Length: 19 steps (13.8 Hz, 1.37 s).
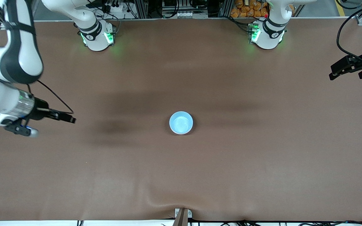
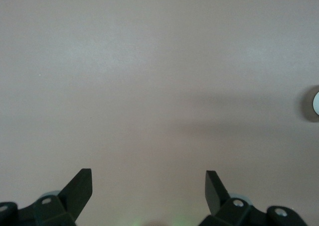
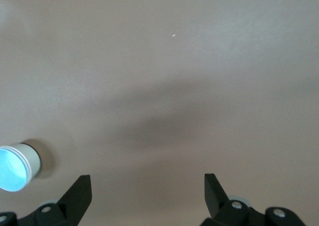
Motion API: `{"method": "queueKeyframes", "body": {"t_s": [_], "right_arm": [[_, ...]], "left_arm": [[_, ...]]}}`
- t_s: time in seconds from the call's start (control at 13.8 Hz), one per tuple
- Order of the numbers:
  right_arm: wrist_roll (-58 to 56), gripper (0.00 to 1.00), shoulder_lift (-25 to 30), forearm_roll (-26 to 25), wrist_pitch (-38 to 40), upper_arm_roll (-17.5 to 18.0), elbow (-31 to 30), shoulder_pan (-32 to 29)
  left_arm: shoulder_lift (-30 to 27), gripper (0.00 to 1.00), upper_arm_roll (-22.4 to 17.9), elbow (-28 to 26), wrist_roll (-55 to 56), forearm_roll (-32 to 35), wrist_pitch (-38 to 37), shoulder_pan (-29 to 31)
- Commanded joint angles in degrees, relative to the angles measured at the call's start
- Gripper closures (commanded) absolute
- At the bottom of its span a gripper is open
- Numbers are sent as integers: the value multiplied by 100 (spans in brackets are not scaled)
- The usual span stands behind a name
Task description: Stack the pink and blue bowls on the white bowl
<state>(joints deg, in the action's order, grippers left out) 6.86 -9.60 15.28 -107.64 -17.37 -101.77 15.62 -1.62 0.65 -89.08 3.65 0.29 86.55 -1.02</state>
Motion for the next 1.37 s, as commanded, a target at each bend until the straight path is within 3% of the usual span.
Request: {"method": "queueKeyframes", "body": {"t_s": [0.0, 0.14, 0.51, 1.3], "right_arm": [[-10, 0, 554, -690, 453, 1057, -11, -926], [-10, 0, 748, -1218, 1041, 1612, 323, -1367], [-510, 0, 837, -1255, 2176, 1640, 1219, -1570], [-616, 0, 951, -1299, 2362, 1649, 1256, -1641]], "left_arm": [[4, 0, 277, 14, -49, -82, -15, 234], [4, 0, 286, 40, -49, -55, -15, 199], [12, 0, 295, 40, -49, -47, -15, 181], [56, 0, 295, 49, -22, -82, -15, 164]]}}
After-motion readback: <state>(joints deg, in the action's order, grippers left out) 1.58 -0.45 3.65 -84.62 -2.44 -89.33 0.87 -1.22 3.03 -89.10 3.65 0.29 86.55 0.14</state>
